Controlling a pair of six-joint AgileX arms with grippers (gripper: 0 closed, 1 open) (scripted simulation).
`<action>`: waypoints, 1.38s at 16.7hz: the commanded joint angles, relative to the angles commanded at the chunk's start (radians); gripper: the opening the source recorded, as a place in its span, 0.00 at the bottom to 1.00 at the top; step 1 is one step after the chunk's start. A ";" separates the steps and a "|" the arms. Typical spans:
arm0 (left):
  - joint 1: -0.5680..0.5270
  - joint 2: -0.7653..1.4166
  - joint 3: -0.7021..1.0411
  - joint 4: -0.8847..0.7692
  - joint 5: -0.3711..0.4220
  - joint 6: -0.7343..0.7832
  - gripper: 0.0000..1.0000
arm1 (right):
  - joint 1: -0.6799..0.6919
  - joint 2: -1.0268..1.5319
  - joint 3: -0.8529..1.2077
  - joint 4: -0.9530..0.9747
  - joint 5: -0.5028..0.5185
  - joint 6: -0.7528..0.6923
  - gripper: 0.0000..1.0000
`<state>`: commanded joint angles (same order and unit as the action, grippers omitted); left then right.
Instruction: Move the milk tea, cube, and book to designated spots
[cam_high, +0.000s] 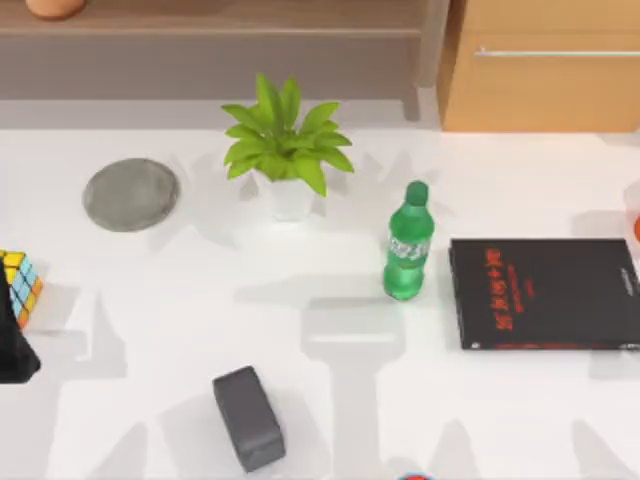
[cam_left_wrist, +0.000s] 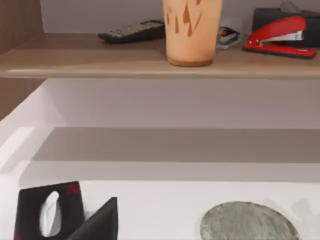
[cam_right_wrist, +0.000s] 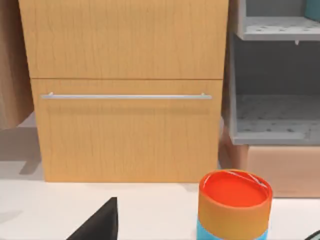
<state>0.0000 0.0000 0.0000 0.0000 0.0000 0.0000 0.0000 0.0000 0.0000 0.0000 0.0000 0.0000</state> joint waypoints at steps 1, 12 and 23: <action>0.000 0.000 0.000 0.000 0.000 0.000 1.00 | 0.000 0.000 0.000 0.000 0.000 0.000 1.00; 0.002 0.577 0.344 0.314 0.009 0.001 1.00 | 0.000 0.000 0.000 0.000 0.000 0.000 1.00; -0.005 1.626 0.840 0.764 0.033 0.004 1.00 | 0.000 0.000 0.000 0.000 0.000 0.000 1.00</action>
<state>-0.0045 1.6263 0.8403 0.7638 0.0332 0.0039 0.0000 0.0000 0.0000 0.0000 0.0000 0.0000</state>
